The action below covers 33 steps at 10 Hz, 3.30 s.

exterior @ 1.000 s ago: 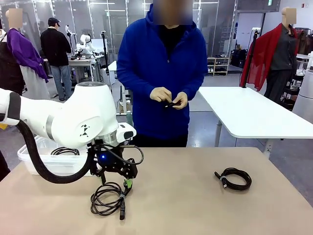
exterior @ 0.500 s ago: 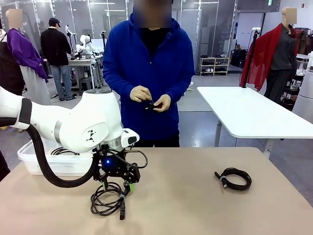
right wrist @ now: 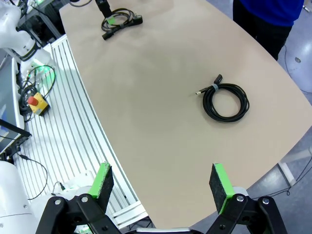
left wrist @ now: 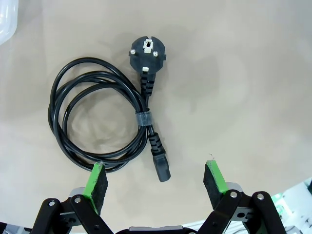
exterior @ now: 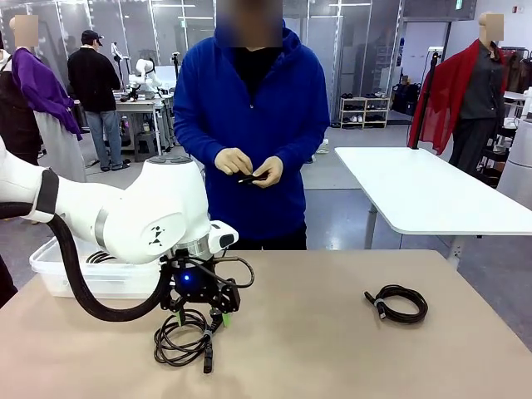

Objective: Organize and store the cables.
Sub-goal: Place the Power Cable into the Organizing box.

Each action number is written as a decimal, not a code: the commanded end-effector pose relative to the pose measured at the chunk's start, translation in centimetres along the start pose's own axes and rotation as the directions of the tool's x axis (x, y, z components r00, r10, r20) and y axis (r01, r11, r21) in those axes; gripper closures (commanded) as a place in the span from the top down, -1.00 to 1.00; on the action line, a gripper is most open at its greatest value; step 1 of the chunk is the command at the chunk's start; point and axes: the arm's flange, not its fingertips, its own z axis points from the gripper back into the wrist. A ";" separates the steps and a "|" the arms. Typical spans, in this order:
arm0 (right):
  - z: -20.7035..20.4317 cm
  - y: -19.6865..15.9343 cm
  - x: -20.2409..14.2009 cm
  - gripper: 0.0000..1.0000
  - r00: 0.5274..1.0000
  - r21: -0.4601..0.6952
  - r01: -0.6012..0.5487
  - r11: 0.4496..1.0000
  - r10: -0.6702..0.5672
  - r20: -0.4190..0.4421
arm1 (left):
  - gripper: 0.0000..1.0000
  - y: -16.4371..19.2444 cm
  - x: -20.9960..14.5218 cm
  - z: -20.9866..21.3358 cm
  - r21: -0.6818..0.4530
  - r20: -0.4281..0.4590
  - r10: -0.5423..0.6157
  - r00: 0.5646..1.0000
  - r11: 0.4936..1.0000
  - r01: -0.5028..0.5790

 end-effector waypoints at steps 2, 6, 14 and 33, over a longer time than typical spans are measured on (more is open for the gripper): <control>0.0 -0.1 0.0 1.00 1.000 0.006 -0.014 1.000 0.014 0.012 | 1.00 -0.2 0.5 -1.1 0.011 0.049 0.031 0.998 0.999 -0.031; 0.0 -0.1 0.0 1.00 1.000 0.006 -0.014 1.000 0.014 0.012 | 1.00 0.3 0.7 -1.5 0.009 0.037 0.044 0.998 0.999 -0.044; 0.0 -0.1 0.0 1.00 1.000 0.006 -0.014 1.000 0.014 0.012 | 1.00 0.0 1.6 -4.4 0.019 0.049 0.130 0.990 0.991 -0.131; 0.0 -0.1 0.0 1.00 1.000 0.006 -0.014 1.000 0.014 0.012 | -1.00 0.5 2.9 -4.8 0.094 0.008 0.084 0.996 0.992 -0.085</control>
